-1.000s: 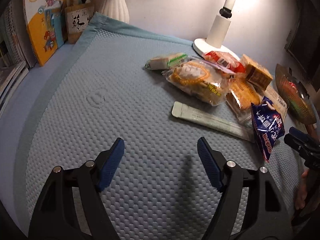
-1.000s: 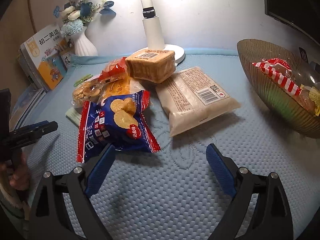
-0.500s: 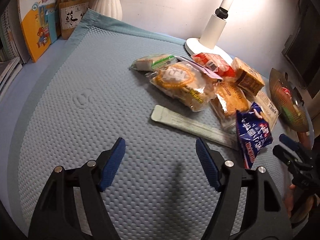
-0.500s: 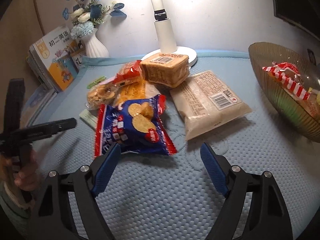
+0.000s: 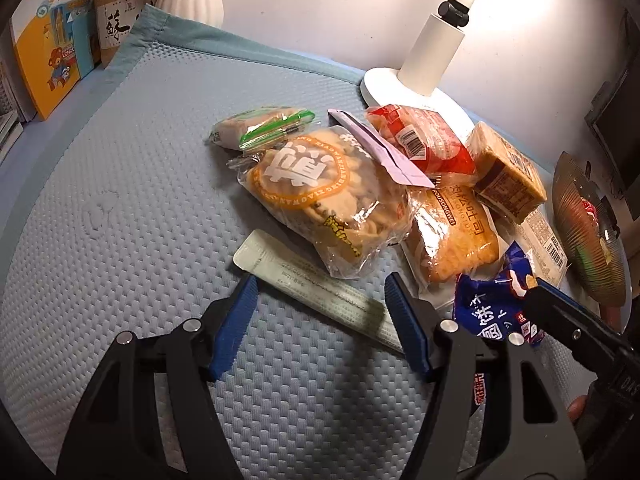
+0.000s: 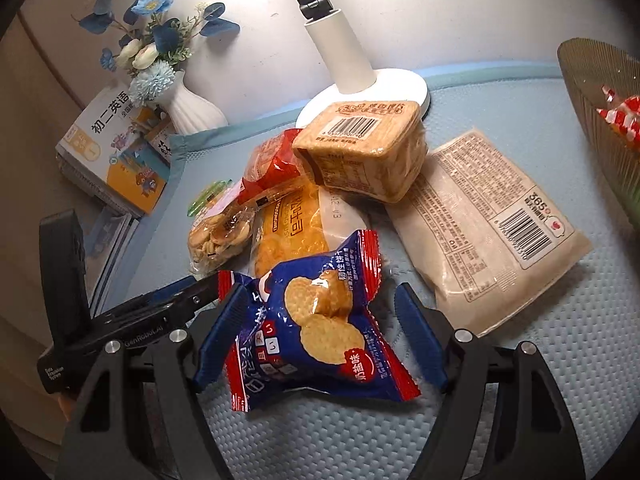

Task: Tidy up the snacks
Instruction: 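Grasp the blue cookie bag with the right tool while the left tool grasps the long pale stick packet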

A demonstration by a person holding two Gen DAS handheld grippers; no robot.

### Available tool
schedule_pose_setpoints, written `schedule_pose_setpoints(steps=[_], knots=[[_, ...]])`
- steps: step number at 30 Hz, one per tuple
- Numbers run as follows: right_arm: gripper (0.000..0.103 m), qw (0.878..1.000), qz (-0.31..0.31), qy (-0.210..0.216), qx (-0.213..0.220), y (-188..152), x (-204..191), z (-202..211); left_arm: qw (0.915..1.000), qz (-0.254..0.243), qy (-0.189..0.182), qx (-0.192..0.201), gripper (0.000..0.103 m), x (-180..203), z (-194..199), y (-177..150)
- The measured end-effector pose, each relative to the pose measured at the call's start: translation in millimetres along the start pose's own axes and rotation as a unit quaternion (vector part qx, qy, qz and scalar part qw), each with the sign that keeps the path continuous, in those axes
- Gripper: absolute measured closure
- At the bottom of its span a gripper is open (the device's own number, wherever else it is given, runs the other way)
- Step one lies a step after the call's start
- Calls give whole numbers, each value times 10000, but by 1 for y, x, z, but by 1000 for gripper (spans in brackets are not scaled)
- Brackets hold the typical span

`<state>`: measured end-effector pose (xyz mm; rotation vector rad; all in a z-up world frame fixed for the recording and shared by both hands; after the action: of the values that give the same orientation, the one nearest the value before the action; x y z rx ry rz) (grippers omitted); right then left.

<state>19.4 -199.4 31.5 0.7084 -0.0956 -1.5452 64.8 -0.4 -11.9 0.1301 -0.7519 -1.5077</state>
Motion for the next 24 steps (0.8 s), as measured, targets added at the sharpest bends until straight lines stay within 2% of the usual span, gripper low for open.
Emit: schedule_pose_setpoints(steps=[2,3,5,8,12,17,19,21,23,24], knots=[[33,9999,48,83,-136,-6,-2,-3,9999,-57,82,19,36,3,-3,1],[41,9997,124,45,-189,-10,-4,-3,9999,-82,112,31,36,5,-4,1],[46,9996,152,126,-205,-17,-5,2,9998,-114,140,51,31,10,-9,4],[48,9997,58,18,-225,-33,1,15,9998,-134,130,79,24,15,-12,4],[48,9986,-376,-364,-30,-60,23,44,9992,-273,278,90,23,22,-14,2],[48,9906,-1138,-753,112,-80,56,71,9965,-551,623,74,23,39,-18,-7],[44,9880,-1354,-739,23,-85,62,75,9947,-677,770,50,26,41,-19,-8],[40,9878,-1449,-570,-65,-89,64,79,9927,-906,797,29,35,45,-17,-12],[40,9886,-1414,-500,-91,-93,63,85,9916,-1100,687,-33,53,46,-10,-19],[40,9896,-1353,-486,-99,-95,60,87,9910,-1197,593,-88,56,43,-2,-23]])
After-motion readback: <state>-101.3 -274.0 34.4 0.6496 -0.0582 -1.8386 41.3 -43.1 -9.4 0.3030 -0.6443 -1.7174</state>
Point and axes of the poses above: each gripper's, at about its wrist camera, not at the fingertips, and z roughly against the way its jaws point, x to its right, y to its top, the point moved 3 cm from there along -z, roughly the way its jaws point, and after that the axes turned 10 degrees about -y, right-handed, at the moved point
